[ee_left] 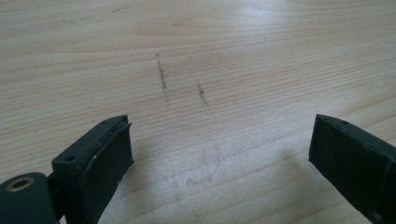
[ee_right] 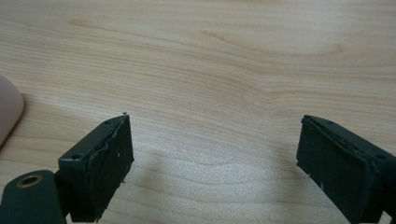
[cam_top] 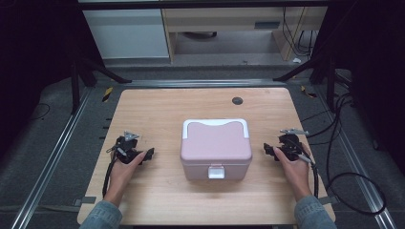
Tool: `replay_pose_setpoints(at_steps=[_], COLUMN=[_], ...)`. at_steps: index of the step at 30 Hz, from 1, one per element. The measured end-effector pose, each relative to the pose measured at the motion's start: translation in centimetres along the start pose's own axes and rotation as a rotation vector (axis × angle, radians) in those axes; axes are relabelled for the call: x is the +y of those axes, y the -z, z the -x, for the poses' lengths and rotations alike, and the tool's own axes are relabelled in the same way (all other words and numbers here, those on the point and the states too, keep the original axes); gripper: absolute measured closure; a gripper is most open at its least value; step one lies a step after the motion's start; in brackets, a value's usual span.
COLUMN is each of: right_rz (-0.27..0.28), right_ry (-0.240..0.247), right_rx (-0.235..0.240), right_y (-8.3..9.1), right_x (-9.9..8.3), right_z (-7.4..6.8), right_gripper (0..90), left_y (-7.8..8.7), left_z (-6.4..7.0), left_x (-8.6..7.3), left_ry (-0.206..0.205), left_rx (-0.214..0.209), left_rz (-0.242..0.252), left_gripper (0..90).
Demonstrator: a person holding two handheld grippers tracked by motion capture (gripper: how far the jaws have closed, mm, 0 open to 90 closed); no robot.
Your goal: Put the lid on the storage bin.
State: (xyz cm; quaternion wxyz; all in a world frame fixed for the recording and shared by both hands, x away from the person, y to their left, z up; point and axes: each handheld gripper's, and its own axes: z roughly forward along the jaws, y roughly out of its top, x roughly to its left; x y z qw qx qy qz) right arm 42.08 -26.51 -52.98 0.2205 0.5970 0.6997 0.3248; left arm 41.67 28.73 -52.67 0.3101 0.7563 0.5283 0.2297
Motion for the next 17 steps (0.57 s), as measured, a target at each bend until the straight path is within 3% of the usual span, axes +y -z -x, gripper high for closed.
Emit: replay_pose_setpoints(at_steps=[5, 11, 17], right_rz=[0.002, 0.017, 0.010], right_ry=[0.006, 0.035, 0.033], right_rx=[-0.023, -0.063, -0.065], right_y=[-0.8, -1.3, -1.4], right_x=[-0.4, -0.6, -0.5], right_z=[-0.2, -0.6, -0.8], right_gripper=[10.0, 5.7, 4.4], left_y=[-0.3, -0.5, -0.5], left_z=[0.2, 0.1, 0.1], left_x=[-0.2, -0.2, -0.3], left_ry=[-0.031, -0.013, -0.019], left_rx=[0.010, -0.001, -0.005], left_rz=[-0.004, -0.002, -0.010], left_gripper=[5.7, 4.0, 1.4])
